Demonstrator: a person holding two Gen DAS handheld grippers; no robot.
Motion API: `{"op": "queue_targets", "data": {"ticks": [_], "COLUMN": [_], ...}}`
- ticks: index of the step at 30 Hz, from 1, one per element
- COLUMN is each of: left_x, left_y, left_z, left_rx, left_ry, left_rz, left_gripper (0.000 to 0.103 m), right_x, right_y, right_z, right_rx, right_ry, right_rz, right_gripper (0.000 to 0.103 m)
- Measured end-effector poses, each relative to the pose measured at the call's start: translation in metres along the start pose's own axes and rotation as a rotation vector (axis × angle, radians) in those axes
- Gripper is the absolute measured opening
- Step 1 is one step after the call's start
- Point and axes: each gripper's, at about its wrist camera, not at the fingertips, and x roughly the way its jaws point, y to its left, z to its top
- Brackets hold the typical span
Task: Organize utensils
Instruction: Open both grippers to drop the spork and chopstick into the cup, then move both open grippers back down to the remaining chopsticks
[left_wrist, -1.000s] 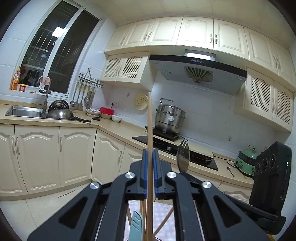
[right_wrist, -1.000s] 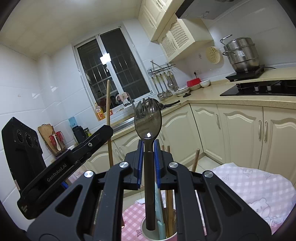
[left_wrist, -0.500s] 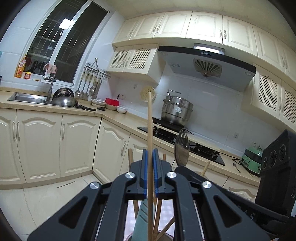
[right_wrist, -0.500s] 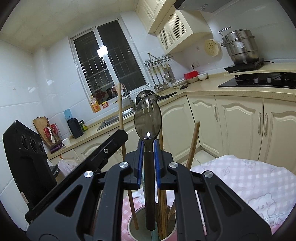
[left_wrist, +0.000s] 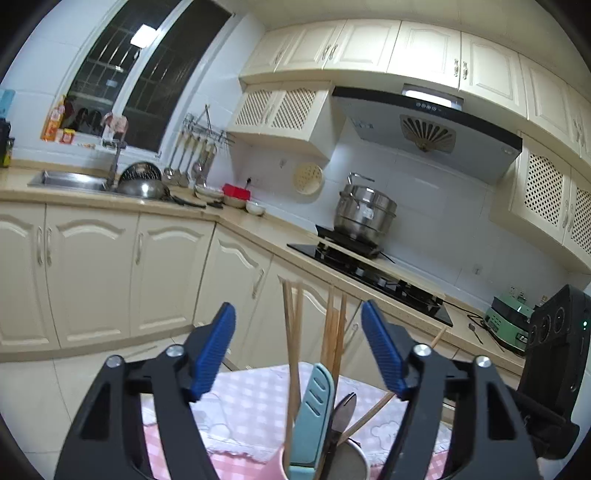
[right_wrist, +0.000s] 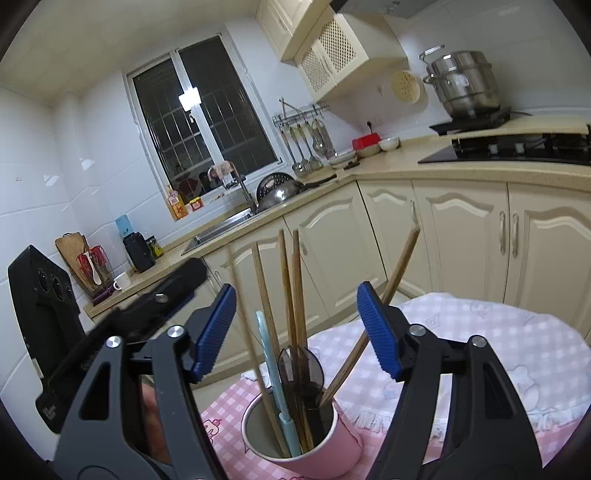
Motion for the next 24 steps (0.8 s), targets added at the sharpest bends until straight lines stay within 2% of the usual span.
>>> {"op": "queue_targets", "data": {"ticks": [6, 8, 17, 20, 24], "left_x": [-0.02, -0.028, -0.061, -0.066, -0.074], "left_y": [-0.005, -0.007, -0.02, -0.023, -0.028], "left_z": [0.017, 0.021, 0.032, 0.031, 0.025], "left_rx": [0.037, 0.051, 0.1, 0.106, 0.117], "left_ry": [0.029, 0.027, 0.041, 0.052, 0.075], "left_rz": [0.032, 0.043, 0.071, 0.068, 0.069], "left_gripper": [0.095, 0.096, 0.097, 0.097, 0.097], "right_x": [-0.02, -0.028, -0.07, -0.082, -0.09], "right_y": [0.009, 0.012, 0.017, 0.015, 0.004], "right_z": [0.011, 0.015, 0.031, 0.031, 0.026], "right_rx": [-0.02, -0.024, -0.048, -0.058, -0.04], "right_ry": [-0.035, -0.049, -0.082, -0.059, 0.015], "right_rz": [-0.002, -0.007, -0.044, -0.081, -0.128], "right_gripper": [0.09, 0.094, 0.096, 0.096, 0.097]}}
